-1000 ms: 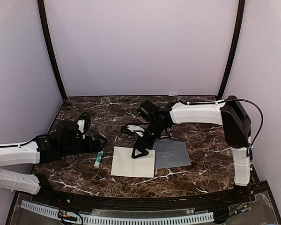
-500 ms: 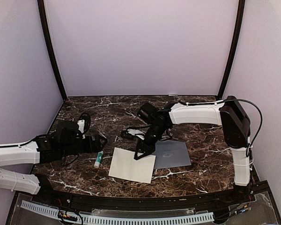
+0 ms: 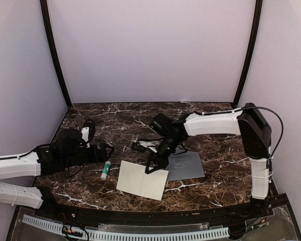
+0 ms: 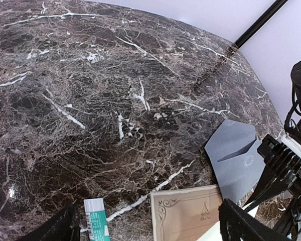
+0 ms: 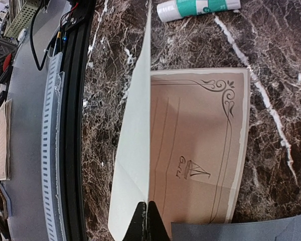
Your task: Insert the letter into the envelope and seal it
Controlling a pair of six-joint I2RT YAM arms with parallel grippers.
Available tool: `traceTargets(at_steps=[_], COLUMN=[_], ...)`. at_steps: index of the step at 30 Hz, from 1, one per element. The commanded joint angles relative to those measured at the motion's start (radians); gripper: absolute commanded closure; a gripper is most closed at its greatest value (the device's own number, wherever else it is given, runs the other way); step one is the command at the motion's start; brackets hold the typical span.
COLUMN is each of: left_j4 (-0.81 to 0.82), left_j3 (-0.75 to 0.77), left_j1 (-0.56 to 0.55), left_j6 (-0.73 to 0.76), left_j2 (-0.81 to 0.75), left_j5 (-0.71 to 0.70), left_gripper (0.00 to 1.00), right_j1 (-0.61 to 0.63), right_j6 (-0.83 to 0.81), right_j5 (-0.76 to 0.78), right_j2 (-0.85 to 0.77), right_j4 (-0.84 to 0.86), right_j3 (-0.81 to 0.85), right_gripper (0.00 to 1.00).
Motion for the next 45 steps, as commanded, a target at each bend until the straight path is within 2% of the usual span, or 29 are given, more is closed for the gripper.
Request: traceTargets(at_steps=[1, 9, 15, 22, 29, 35, 40, 45], left_j4=[0.0, 0.055, 0.119, 0.276, 0.505, 0.565, 0.66, 0.662], left_j3=[0.012, -0.051, -0.084, -0.132, -0.193, -0.204, -0.187, -0.092], left_j1=[-0.004, -0.003, -0.003, -0.006, -0.011, -0.013, -0.022, -0.053], left_j6=[0.008, 0.013, 0.021, 0.022, -0.031, -0.079, -0.131, -0.125], left_j2=[-0.09, -0.279, -0.343, -0.359, -0.361, -0.37, -0.301, -0.213], left_j5=[0.016, 0.089, 0.182, 0.352, 0.549, 0.57, 0.565, 0.562], left_gripper=[0.05, 0.05, 0.06, 0.06, 0.05, 0.04, 0.04, 0.04], right_j1=[-0.002, -0.029, -0.03, -0.014, 0.063, 0.126, 0.163, 0.179], right_j6=[0.139, 0.488, 0.618, 0.726, 0.8, 0.826, 0.845, 0.852], right_j5=[0.069, 0.358, 0.391, 0.338, 0.433, 0.53, 0.594, 0.616], right_j2=[-0.175, -0.347, -0.492, -0.604, -0.724, -0.796, -0.836, -0.853], right_j4=[0.123, 0.227, 0.352, 0.464, 0.628, 0.816, 0.954, 1.048], right_j3=[0.005, 0.072, -0.001, -0.077, -0.256, -0.409, -0.506, -0.56], right_gripper=[1.0, 1.0, 1.0, 1.0, 1.0, 1.0, 1.0, 1.0])
